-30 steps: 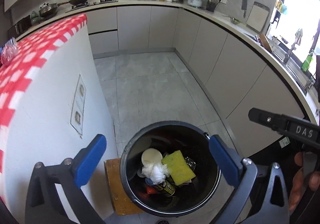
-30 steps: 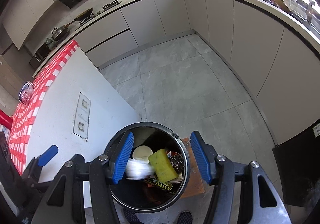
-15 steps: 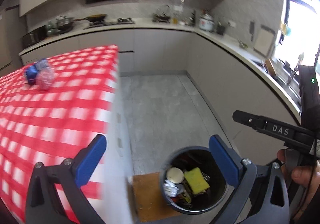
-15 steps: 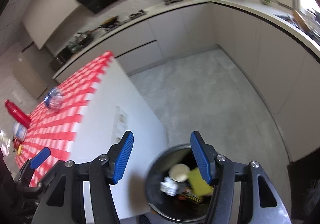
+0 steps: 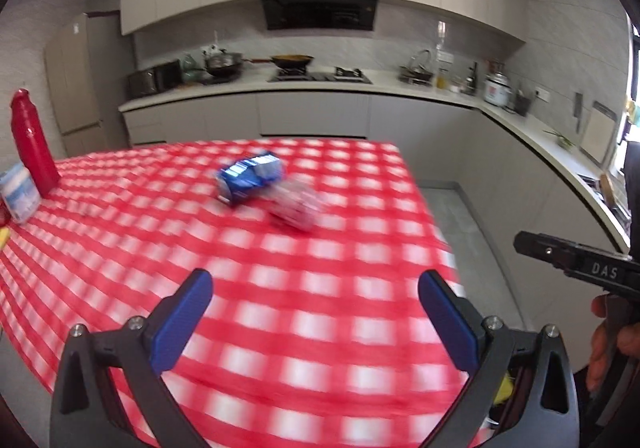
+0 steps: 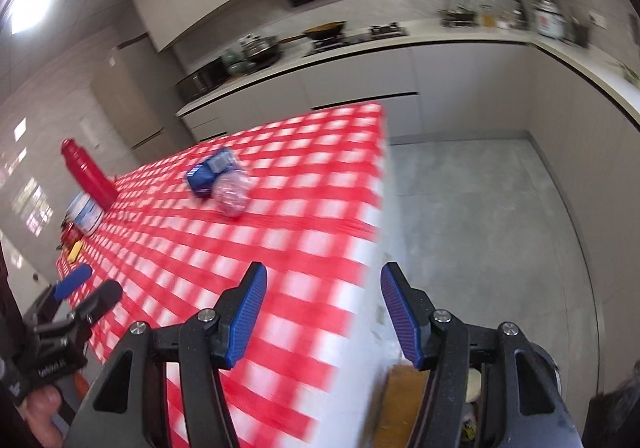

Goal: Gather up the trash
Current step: 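Move both tools back over the table toward the can and plastic bag, then grasp the blue Pepsi can with left tool while right tool grasps the plastic bag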

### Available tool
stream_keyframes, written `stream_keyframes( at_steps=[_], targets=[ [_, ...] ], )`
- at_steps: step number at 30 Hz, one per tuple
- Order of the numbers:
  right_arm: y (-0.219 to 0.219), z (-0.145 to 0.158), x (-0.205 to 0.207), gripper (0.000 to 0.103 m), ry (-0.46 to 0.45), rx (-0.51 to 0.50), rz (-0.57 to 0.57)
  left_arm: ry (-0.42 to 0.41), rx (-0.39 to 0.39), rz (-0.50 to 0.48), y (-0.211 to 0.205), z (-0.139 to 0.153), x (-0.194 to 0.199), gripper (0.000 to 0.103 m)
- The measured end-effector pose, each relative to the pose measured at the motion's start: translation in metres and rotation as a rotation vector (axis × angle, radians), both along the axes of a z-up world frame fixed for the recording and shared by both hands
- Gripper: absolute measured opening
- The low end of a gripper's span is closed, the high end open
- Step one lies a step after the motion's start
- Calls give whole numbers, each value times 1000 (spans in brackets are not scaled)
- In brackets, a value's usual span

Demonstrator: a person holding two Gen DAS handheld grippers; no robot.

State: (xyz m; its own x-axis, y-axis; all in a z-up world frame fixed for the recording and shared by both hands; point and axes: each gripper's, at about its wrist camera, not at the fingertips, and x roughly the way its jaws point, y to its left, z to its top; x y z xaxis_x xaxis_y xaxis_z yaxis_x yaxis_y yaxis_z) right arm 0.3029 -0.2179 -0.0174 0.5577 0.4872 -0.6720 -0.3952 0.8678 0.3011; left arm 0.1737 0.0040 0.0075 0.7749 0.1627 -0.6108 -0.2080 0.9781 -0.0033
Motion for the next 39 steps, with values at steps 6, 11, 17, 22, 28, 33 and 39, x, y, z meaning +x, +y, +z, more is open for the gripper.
stream_keyframes(
  at_steps=[6, 11, 17, 22, 28, 33, 39],
  targets=[
    [102, -5, 34, 62, 25, -64, 31, 14, -6, -13, 94, 2, 27, 103],
    [171, -22, 62, 62, 58, -114, 34, 60, -14, -88, 136, -12, 65, 103],
    [217, -50, 93, 77, 107, -202, 15, 126, -5, -201, 155, -31, 120, 103],
    [235, -67, 122, 78, 135, -214, 0, 151, 1, -253, 173, -46, 161, 103],
    [256, -91, 147, 79, 162, -250, 27, 151, -67, -285, 193, -54, 188, 103],
    [256, -98, 160, 74, 152, -212, 5, 152, -80, -340, 189, -59, 205, 103],
    [228, -88, 166, 70, 135, -208, -109, 197, -60, -409, 173, -79, 232, 103]
  ],
)
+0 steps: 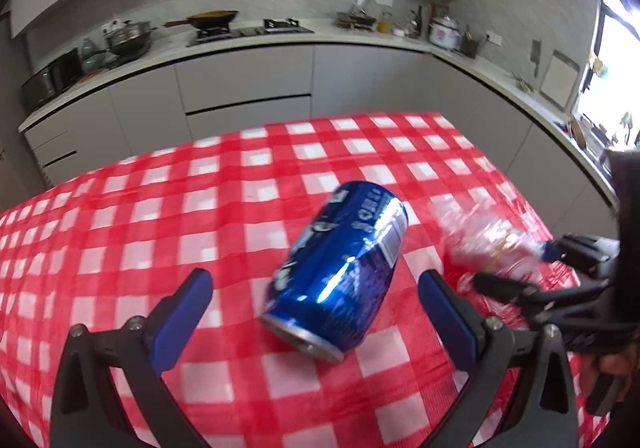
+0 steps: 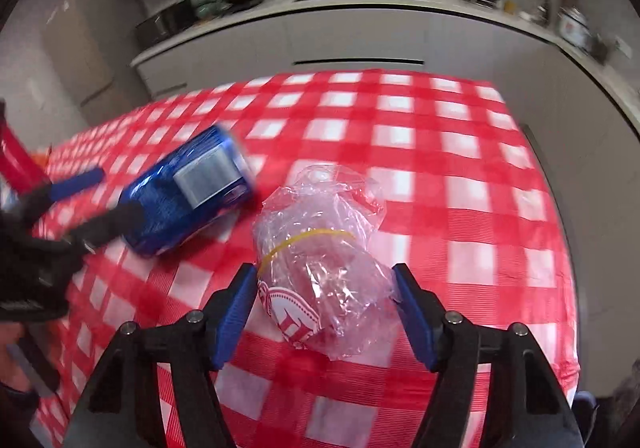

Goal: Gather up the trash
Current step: 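Grasp the blue Pepsi can with left tool while right tool grasps the plastic bag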

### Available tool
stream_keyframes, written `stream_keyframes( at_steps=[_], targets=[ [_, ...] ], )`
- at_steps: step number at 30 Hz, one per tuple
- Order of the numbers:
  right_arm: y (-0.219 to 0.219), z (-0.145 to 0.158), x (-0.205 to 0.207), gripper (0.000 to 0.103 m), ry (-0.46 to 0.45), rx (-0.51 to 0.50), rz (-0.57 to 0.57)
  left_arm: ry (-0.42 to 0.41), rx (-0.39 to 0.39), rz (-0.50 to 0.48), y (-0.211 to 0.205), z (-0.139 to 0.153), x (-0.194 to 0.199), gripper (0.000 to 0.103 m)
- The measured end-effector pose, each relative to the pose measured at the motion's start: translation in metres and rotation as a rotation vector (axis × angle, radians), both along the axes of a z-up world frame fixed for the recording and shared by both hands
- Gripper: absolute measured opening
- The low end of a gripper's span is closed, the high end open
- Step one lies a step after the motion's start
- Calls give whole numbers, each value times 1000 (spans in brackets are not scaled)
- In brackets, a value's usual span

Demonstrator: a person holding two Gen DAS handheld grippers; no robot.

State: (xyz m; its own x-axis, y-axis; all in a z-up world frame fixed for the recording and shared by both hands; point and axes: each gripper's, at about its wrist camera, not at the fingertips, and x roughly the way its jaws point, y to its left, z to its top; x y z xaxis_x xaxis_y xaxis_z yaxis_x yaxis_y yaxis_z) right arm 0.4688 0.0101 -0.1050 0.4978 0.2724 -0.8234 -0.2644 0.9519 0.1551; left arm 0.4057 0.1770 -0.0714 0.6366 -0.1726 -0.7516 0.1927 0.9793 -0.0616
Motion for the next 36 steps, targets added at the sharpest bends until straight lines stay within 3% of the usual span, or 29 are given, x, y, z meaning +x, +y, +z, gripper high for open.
stream_keyframes(
  at_steps=[7, 13, 16, 20, 25, 27, 31, 36],
  targets=[
    [-25, -4, 2, 70, 7, -10, -43, 26, 25, -52, -14, -18, 17, 102],
    [-30, -7, 1, 70, 2, -9, -58, 51, 11, -60, -9, -31, 22, 75],
    [-29, -7, -3, 70, 1, -10, -54, 48, -33, -42, -3, -30, 21, 72],
    [-27, -5, -6, 70, 1, -10, -43, 32, -37, -21, 3, -26, 6, 70],
    [-25, -8, -8, 70, 2, 5, -38, 17, -61, 34, 13, -15, -22, 69],
    [-24, -9, -10, 70, -1, 10, -38, 0, -29, 47, 13, -12, -25, 70],
    [-24, -8, -13, 70, 3, 18, -33, 11, 22, 53, 6, -13, -10, 89],
    [-26, -8, -16, 70, 5, 12, -18, 81, 98, 24, -5, -34, 11, 88]
  ],
)
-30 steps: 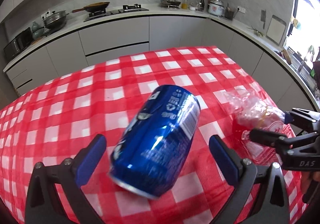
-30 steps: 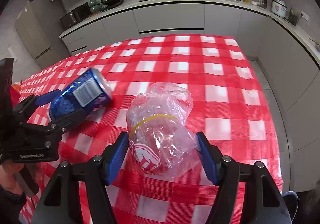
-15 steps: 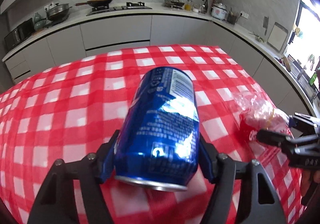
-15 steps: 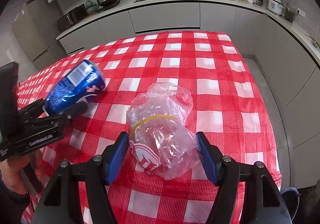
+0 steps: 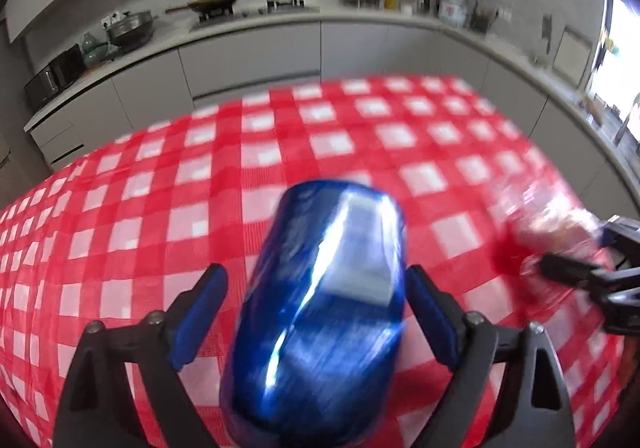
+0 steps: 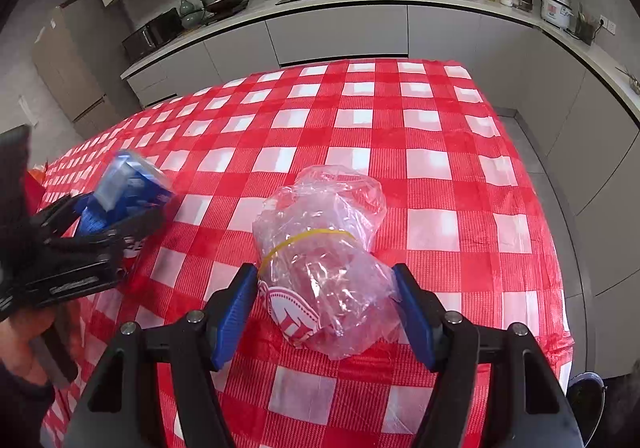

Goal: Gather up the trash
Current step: 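Grasp the blue Pepsi can with left tool while right tool grasps the plastic bag, then carry the Pepsi can and plastic bag over the black bin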

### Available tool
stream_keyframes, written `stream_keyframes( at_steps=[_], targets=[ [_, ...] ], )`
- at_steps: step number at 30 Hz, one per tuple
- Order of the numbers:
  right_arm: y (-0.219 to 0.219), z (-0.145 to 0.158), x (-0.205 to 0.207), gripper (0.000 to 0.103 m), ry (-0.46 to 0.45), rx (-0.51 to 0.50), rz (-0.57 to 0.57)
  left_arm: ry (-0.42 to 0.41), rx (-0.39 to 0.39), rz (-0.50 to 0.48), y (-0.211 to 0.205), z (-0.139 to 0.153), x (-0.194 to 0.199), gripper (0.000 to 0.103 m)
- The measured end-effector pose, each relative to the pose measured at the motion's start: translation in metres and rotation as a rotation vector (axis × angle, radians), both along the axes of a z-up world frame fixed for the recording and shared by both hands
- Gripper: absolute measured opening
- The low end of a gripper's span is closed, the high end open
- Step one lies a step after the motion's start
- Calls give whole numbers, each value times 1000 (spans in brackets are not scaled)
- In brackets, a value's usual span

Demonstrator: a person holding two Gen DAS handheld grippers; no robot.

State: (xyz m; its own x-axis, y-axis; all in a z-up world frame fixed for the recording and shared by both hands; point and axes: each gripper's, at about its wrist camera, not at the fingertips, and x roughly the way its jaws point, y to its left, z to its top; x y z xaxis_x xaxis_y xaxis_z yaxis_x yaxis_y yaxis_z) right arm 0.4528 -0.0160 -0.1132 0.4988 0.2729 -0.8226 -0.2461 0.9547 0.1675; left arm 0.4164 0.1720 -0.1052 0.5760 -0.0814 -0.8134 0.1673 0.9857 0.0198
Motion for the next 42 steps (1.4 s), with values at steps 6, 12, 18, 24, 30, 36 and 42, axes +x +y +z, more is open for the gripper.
stream_keyframes(
  at_steps=[6, 12, 18, 24, 30, 36, 42],
  targets=[
    [-10, 2, -3, 68, -9, 14, -16, -15, -42, 19, 7, -5, -11, 73],
    [-17, 12, -13, 67, -25, 54, -16, -84, -62, 40, -1, 23, -32, 71],
    [-28, 31, -38, 67, -59, 92, -5, -138, -77, 81, -16, 51, -69, 70],
    [-52, 55, -80, 67, -115, 127, 38, -180, -76, 155, -41, 64, -115, 69],
    [-103, 73, -127, 67, -163, 140, 97, -218, -75, 205, -93, 75, -159, 69],
    [-193, 85, -161, 67, -178, 139, 84, -230, -105, 221, -170, 77, -198, 69],
    [-292, 84, -186, 67, -185, 110, 28, -236, -144, 205, -238, 70, -222, 69]
  ],
)
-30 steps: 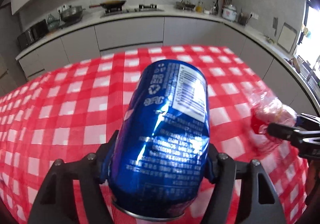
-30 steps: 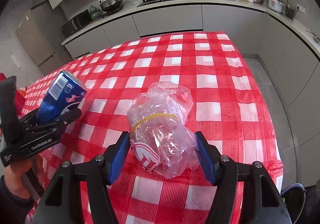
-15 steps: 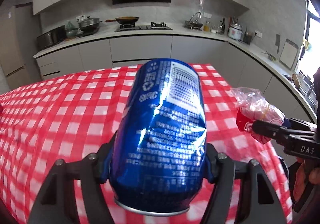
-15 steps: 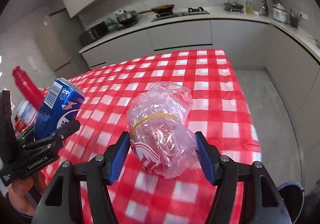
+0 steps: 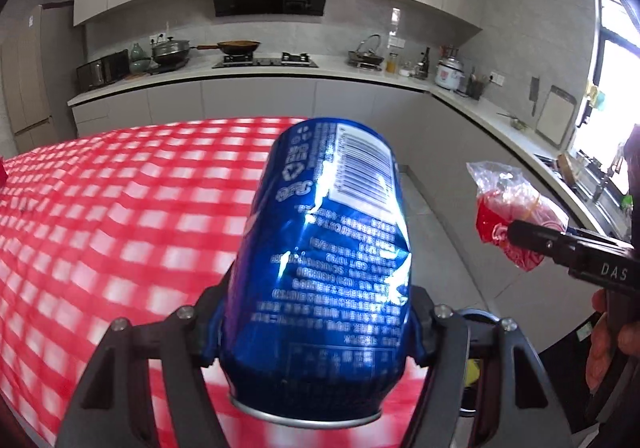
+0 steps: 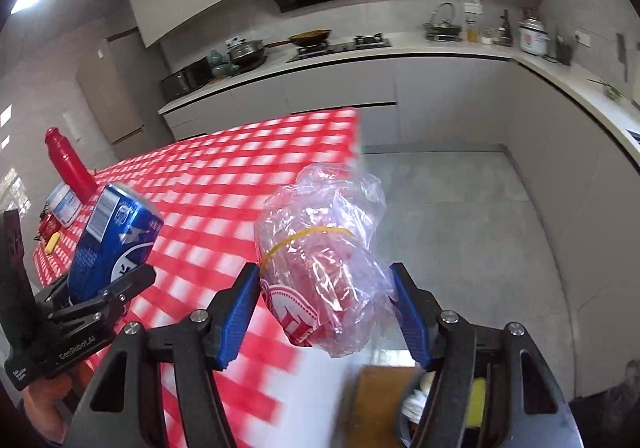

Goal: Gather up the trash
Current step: 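Carry the Pepsi can and plastic bag over the black bin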

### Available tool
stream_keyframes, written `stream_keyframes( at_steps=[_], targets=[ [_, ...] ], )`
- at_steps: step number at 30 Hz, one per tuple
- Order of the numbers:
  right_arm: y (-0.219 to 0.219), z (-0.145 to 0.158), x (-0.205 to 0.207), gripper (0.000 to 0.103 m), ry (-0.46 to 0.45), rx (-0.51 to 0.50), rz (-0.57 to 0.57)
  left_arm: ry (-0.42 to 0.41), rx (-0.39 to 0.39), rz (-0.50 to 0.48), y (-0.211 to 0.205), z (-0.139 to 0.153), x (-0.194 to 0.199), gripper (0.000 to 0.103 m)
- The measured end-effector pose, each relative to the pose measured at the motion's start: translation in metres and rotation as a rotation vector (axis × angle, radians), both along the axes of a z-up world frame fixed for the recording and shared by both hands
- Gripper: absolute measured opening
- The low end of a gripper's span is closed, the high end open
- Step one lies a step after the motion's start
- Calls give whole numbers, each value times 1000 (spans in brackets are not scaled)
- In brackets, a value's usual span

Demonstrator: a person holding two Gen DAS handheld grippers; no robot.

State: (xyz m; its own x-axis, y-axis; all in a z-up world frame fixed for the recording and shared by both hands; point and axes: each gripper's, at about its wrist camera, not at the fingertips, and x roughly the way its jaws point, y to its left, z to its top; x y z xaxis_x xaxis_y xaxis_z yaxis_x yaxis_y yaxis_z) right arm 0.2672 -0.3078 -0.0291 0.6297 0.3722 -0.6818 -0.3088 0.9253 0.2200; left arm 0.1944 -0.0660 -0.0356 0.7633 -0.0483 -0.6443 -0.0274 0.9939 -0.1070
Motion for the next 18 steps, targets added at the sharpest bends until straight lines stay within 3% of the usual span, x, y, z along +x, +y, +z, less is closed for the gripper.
stream_keyframes(
  at_steps=[9, 18],
  targets=[
    [-121, -24, -31, 67, 32, -39, -105, 13, -30, -91, -94, -20, -11, 68],
    [-184, -75, -44, 67, 124, -84, -186, 79, -51, -170, -156, -56, -10, 68]
  ],
)
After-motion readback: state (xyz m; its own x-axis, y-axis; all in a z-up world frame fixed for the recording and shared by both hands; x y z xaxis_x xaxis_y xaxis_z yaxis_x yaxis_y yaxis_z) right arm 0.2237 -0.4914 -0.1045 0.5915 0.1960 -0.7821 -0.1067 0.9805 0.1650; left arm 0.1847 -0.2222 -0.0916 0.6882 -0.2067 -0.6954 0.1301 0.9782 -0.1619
